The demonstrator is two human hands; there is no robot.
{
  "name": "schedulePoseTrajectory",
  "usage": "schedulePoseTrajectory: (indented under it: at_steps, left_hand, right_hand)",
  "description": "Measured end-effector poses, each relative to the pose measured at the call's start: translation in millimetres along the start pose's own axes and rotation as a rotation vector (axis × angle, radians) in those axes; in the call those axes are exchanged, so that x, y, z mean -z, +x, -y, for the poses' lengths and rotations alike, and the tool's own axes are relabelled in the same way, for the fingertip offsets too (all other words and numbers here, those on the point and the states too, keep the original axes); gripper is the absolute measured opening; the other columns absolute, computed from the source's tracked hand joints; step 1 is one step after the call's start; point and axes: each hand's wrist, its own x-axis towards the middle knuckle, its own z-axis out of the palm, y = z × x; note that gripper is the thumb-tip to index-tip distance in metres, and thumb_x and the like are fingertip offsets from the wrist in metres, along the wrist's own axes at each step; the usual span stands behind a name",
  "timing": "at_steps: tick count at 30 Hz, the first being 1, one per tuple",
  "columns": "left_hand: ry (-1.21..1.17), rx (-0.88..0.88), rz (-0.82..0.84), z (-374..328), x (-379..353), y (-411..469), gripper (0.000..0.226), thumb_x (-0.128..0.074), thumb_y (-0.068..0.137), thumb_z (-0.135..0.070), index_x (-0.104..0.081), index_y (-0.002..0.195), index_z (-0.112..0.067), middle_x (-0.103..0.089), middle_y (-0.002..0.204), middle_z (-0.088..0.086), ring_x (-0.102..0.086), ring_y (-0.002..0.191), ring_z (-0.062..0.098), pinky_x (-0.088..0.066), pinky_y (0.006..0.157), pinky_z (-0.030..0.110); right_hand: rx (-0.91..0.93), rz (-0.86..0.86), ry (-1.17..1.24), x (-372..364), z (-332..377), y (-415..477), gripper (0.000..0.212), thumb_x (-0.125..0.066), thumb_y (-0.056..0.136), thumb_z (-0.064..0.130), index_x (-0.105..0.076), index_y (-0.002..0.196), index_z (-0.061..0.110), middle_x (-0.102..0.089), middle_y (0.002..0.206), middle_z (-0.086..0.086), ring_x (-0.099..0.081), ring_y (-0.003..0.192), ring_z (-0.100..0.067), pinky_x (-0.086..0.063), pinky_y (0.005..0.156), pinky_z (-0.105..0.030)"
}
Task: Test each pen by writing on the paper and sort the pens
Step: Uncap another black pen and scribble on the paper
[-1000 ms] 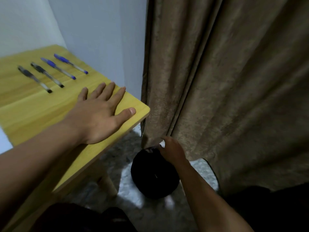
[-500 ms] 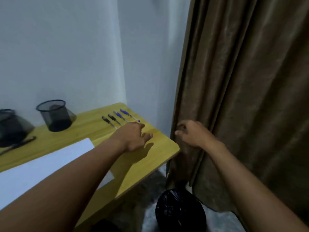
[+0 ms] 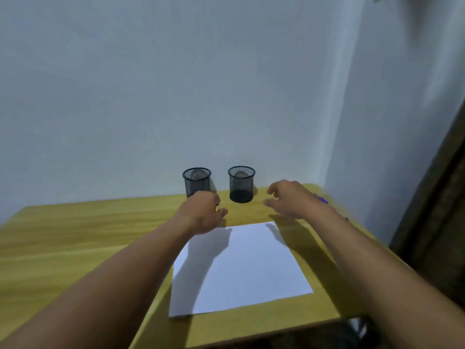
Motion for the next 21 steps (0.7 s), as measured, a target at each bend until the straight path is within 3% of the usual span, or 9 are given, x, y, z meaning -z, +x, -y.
schedulePoseTrajectory:
  at_steps: [2,6,9,15,18,21]
  left_hand:
    - [-0.002,0.073,-0.026,26.8,1.7,-2.8,0.031,-0.055,0.09,-0.04,-0.064,0.095,-0.011,-0.067,0.096,0.008,-0.061,0.094,0.03,-0.047,0.071,0.034]
    - [-0.067,0.172,-0.06,70.2,-4.2,0.5,0.046,-0.055,0.091,-0.04,-0.061,0.129,-0.014,-0.064,0.13,0.007,-0.058,0.12,0.026,-0.049,0.096,0.036]
    - [-0.089,0.217,-0.06,94.0,-17.0,4.4,0.049,-0.057,0.093,-0.038,-0.057,0.134,-0.012,-0.06,0.135,0.008,-0.055,0.123,0.026,-0.046,0.099,0.034]
    - [-0.079,0.238,-0.118,119.3,-38.0,15.8,0.034,-0.056,0.094,-0.029,-0.066,0.123,-0.014,-0.066,0.122,0.008,-0.06,0.111,0.028,-0.05,0.091,0.036]
    - [-0.082,0.237,-0.148,126.6,-44.6,17.5,0.023,-0.057,0.093,-0.023,-0.074,0.107,-0.018,-0.073,0.104,0.007,-0.064,0.098,0.029,-0.054,0.082,0.038]
    - [-0.154,0.213,-0.206,130.3,-49.3,18.9,0.022,-0.06,0.089,-0.012,-0.076,0.103,-0.015,-0.074,0.099,0.008,-0.065,0.093,0.029,-0.054,0.082,0.038]
  right_hand:
    - [0.073,0.036,-0.003,-18.5,28.5,19.1,0.041,-0.062,0.095,0.039,-0.064,0.128,0.015,-0.069,0.122,-0.008,-0.061,0.117,-0.029,-0.051,0.095,-0.037]
    - [0.166,0.104,-0.009,-58.0,70.9,48.8,0.043,-0.062,0.095,0.036,-0.065,0.13,0.011,-0.067,0.131,-0.013,-0.058,0.124,-0.032,-0.049,0.102,-0.04]
    - [0.223,0.148,-0.025,-86.5,90.6,65.6,0.035,-0.059,0.096,0.03,-0.067,0.123,0.009,-0.069,0.12,-0.014,-0.061,0.117,-0.033,-0.052,0.095,-0.04]
    - [0.306,0.158,-0.102,-126.1,110.7,91.9,0.021,-0.052,0.095,0.022,-0.066,0.107,0.01,-0.068,0.108,-0.015,-0.063,0.1,-0.036,-0.054,0.079,-0.041]
    - [0.341,0.139,-0.147,-137.3,115.1,99.8,0.024,-0.049,0.097,0.017,-0.066,0.111,0.009,-0.069,0.112,-0.016,-0.062,0.102,-0.036,-0.054,0.082,-0.043]
    - [0.404,0.061,-0.224,-145.2,115.8,103.7,0.029,-0.049,0.098,0.012,-0.063,0.123,0.012,-0.068,0.117,-0.012,-0.062,0.106,-0.034,-0.055,0.082,-0.044]
